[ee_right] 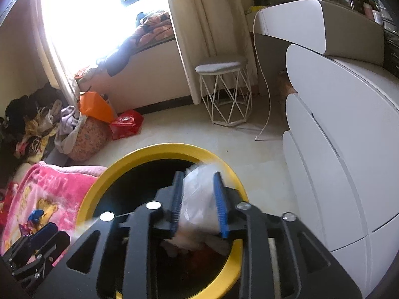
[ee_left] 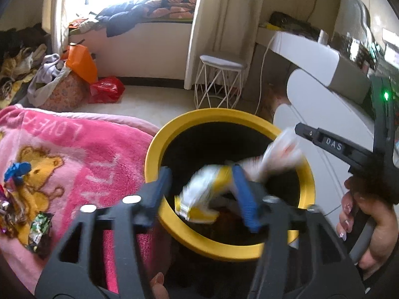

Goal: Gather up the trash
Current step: 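Open both tools to drop the bag and packet into the bin, then move both tools back over the remaining trash on the blanket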

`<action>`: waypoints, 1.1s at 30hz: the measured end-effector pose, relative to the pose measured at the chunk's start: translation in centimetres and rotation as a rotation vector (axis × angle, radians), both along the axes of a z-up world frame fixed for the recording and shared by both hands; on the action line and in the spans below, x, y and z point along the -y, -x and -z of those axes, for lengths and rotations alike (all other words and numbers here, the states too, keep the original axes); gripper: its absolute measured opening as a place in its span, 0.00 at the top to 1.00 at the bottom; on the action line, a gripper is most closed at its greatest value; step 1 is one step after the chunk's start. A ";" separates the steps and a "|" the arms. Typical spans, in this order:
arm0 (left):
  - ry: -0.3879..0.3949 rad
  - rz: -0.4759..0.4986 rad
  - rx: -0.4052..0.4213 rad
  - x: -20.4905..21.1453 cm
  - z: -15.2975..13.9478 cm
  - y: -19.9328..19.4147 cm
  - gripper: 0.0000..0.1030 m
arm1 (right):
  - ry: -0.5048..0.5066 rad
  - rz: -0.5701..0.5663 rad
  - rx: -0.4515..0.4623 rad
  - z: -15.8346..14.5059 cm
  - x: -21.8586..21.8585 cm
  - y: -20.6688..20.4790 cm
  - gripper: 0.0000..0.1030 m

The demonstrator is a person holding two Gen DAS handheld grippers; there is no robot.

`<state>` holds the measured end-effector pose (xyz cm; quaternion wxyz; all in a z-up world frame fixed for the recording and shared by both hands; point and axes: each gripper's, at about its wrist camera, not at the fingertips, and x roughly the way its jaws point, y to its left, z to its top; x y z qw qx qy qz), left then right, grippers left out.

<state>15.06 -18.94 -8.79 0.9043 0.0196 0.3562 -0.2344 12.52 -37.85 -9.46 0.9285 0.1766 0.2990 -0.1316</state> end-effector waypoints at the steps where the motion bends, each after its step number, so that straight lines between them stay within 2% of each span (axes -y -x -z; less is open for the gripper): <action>1: 0.012 -0.006 0.006 -0.2 -0.1 0.2 0.40 | -0.007 0.003 0.008 -0.1 0.1 0.1 0.61; 6: 0.050 -0.045 0.022 -1.2 -0.6 0.9 0.19 | -0.037 -0.009 0.024 -0.3 -0.1 0.1 0.52; 11: 0.046 -0.074 0.056 -2.1 -1.3 1.7 0.12 | -0.035 -0.031 0.043 -1.0 -1.0 0.2 0.48; 33: 0.078 -0.213 0.163 -7.4 -4.2 4.3 0.10 | 0.006 -0.168 0.120 -3.3 -5.5 1.3 0.37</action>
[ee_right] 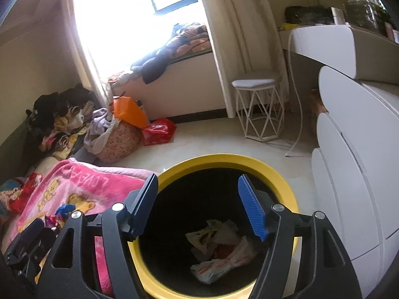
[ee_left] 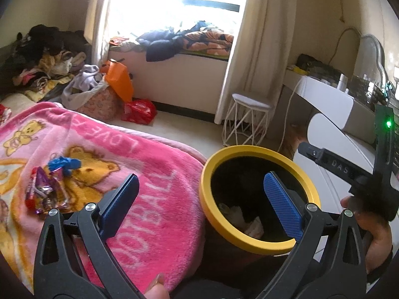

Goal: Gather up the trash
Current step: 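Move both tools back over the remaining trash on the blanket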

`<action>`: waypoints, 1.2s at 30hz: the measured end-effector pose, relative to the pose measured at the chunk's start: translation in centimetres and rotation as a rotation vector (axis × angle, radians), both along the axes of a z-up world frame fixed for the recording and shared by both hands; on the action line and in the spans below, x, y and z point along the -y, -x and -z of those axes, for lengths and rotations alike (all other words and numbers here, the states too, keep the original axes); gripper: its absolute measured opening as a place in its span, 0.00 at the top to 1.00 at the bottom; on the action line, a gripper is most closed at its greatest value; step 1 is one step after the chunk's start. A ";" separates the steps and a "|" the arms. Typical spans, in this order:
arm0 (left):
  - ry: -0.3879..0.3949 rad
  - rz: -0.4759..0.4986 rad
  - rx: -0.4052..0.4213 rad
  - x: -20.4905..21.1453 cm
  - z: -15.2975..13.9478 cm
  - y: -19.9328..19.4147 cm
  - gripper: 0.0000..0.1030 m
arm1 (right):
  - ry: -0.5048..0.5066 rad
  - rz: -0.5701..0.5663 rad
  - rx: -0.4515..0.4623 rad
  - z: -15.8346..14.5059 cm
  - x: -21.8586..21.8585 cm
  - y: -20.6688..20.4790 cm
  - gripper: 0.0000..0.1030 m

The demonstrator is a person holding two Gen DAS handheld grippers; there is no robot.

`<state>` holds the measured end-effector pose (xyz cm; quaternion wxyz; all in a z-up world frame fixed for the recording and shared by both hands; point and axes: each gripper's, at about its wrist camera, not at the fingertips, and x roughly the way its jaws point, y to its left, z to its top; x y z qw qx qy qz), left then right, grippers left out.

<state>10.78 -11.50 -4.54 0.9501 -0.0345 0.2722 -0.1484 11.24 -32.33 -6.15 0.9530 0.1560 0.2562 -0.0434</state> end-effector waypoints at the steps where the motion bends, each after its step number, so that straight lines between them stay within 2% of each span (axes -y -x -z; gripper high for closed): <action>1: 0.002 -0.007 0.002 -0.3 -0.1 0.1 0.10 | 0.001 -0.007 0.001 -0.1 -0.2 -0.1 0.37; 13: 0.020 -0.090 0.026 -3.8 -0.8 0.9 0.10 | 0.042 -0.112 0.029 -0.9 -4.0 0.2 0.35; 23: 0.025 -0.194 0.040 -8.0 -1.0 2.0 0.10 | 0.059 -0.205 0.051 -1.4 -6.6 0.8 0.33; 36: 0.050 -0.334 0.049 -14.0 -1.1 2.3 0.10 | 0.089 -0.351 0.063 -2.4 -13.1 1.3 0.31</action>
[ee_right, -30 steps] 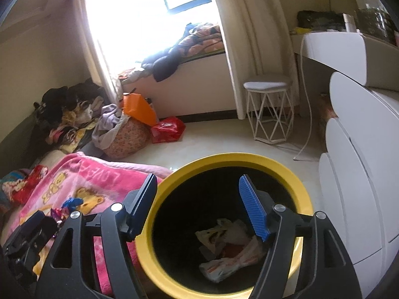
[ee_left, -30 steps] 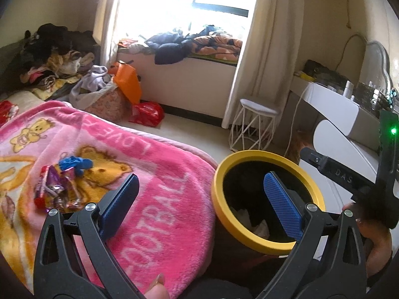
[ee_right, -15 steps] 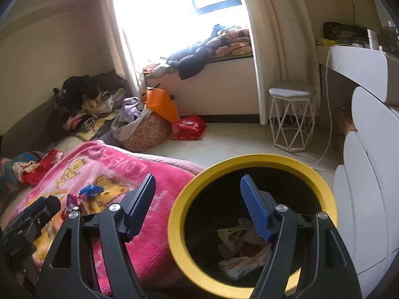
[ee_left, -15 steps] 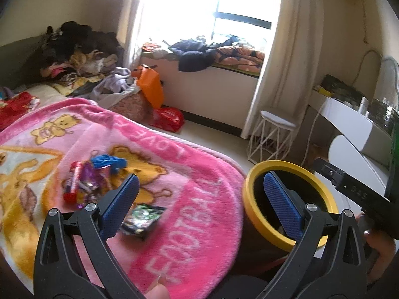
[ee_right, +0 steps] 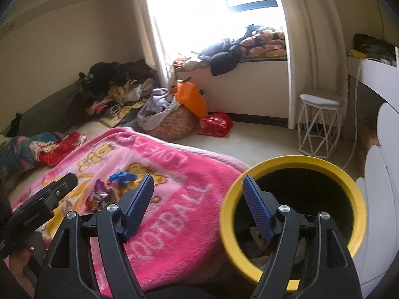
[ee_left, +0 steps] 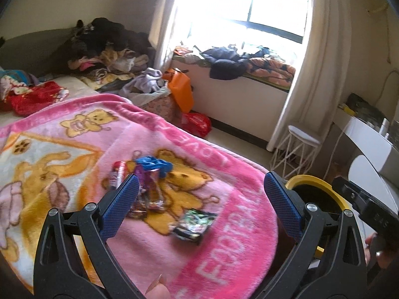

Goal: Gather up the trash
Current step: 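Move both tools back over the remaining trash on the blanket, then grasp the green snack packet with the right tool while the left tool grasps a purple wrapper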

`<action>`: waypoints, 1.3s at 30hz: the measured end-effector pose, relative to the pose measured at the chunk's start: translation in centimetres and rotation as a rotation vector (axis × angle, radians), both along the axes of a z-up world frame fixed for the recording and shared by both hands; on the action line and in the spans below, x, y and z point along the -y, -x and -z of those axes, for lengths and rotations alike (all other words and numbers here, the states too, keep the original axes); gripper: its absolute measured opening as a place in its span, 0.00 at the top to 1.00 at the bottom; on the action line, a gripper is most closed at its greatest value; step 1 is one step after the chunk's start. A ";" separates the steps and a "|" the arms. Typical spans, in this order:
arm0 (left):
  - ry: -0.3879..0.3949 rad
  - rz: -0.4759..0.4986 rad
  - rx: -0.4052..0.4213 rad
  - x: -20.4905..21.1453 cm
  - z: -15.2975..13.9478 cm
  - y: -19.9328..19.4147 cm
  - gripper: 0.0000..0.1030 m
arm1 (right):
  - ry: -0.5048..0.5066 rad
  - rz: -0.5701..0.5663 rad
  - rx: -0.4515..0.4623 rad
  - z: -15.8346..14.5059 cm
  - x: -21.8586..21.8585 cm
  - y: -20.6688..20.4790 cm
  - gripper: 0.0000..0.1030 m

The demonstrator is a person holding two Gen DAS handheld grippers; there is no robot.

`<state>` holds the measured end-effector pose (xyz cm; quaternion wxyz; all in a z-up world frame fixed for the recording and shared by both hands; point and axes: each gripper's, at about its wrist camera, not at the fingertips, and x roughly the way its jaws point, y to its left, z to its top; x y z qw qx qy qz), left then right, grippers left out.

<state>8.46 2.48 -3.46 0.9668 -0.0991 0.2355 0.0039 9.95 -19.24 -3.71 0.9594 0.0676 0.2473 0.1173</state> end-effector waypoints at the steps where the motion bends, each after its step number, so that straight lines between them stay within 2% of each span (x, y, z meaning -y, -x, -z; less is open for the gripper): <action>1: 0.001 -0.011 0.000 -0.5 0.1 0.0 0.10 | 0.001 -0.014 -0.003 0.1 -0.5 0.0 0.31; 10: 0.010 -0.122 -0.036 -5.7 1.1 -0.9 0.10 | 0.023 -0.127 -0.057 0.8 -5.9 -0.8 0.30; 17: 0.007 -0.151 -0.070 -9.5 1.6 -2.2 0.11 | 0.028 -0.183 -0.187 3.4 -9.9 -3.6 0.30; 22: 0.024 -0.126 -0.095 -11.1 1.9 -3.5 0.21 | 0.031 -0.188 -0.285 5.8 -11.7 -5.5 0.30; 24: 0.022 -0.110 -0.112 -11.1 2.2 -4.2 0.28 | 0.034 -0.182 -0.325 6.7 -12.2 -6.4 0.30; 28: 0.008 -0.052 -0.153 -10.5 3.1 -5.7 0.35 | 0.004 -0.173 -0.411 8.6 -12.7 -8.1 0.30; 30: 0.001 -0.032 -0.176 -10.1 3.6 -6.5 0.40 | -0.002 -0.174 -0.438 9.2 -13.0 -8.7 0.34; 35: -0.026 0.010 -0.234 -9.2 5.0 -8.5 0.43 | -0.022 -0.182 -0.517 11.3 -13.6 -10.1 0.44; 39: -0.041 0.032 -0.260 -8.5 5.9 -9.4 0.50 | -0.042 -0.189 -0.525 11.9 -13.5 -10.3 0.52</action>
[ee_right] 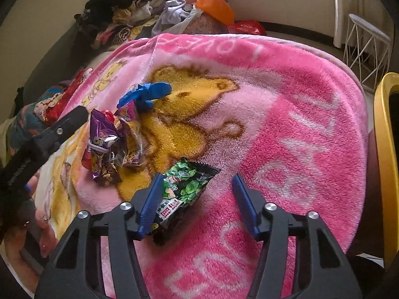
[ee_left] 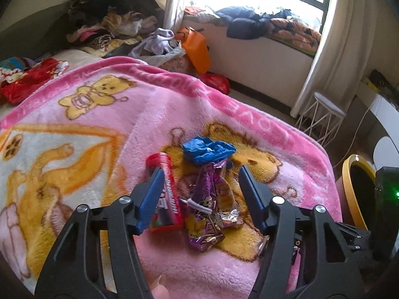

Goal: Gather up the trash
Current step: 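Grasp the green snack packet with the right tool while the left tool grasps a purple wrapper, then carry the green packet and purple wrapper with both tools over the yellow bin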

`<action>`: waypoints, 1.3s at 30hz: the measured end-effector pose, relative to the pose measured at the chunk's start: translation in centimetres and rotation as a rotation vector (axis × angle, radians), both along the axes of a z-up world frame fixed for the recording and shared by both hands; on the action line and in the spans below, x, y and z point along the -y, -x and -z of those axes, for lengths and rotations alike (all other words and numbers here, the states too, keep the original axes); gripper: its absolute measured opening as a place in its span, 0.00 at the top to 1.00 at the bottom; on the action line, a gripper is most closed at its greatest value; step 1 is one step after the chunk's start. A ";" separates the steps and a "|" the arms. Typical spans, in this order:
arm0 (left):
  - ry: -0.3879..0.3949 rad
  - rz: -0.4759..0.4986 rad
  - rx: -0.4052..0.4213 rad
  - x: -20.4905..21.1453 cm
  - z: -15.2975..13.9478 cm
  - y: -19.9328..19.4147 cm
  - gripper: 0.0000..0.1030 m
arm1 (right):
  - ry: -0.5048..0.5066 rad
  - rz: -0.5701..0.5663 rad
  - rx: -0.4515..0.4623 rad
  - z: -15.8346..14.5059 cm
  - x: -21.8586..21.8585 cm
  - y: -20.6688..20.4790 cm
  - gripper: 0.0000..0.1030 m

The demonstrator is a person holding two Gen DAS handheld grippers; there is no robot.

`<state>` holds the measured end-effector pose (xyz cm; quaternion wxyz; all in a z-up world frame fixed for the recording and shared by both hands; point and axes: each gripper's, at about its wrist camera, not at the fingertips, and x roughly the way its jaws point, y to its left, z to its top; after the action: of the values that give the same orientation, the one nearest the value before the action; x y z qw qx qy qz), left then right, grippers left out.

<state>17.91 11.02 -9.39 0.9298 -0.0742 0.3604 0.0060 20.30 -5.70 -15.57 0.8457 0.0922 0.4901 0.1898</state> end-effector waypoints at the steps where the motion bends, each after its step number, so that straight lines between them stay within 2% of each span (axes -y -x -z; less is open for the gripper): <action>1: -0.005 0.003 -0.010 0.2 0.3 -0.3 0.51 | -0.006 -0.002 0.000 0.0 0.1 0.0 0.60; 2: -0.008 0.003 -0.016 0.2 0.5 -0.5 0.54 | -0.018 -0.004 -0.003 0.1 0.2 0.0 0.74; 4: -0.011 0.000 -0.028 0.3 0.8 -0.8 0.61 | -0.045 -0.021 -0.012 0.1 0.4 0.1 0.85; 9: -0.004 -0.010 -0.028 0.3 0.8 -0.7 0.92 | -0.079 -0.028 0.016 -0.8 1.1 1.0 0.91; 13: 0.018 -0.001 -0.016 0.4 0.5 0.1 0.93 | -0.097 -0.034 0.051 -1.9 1.6 2.0 0.93; 17: 0.083 -0.005 0.011 0.3 -0.5 1.1 0.96 | -0.102 -0.043 0.094 -3.1 2.2 2.9 0.93; 28: 0.182 0.031 0.114 1.8 -4.7 4.1 0.97 | -0.086 -0.034 0.193 -5.6 4.4 4.4 0.93; 39: 0.169 0.103 0.156 5.6 -7.0 5.5 0.97 | -0.109 0.040 0.254 -7.7 8.3 5.1 0.94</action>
<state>12.45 5.38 -2.35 0.9446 -0.1341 0.2894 -0.0778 15.20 -13.97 -7.84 0.8982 0.1231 0.3663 0.2095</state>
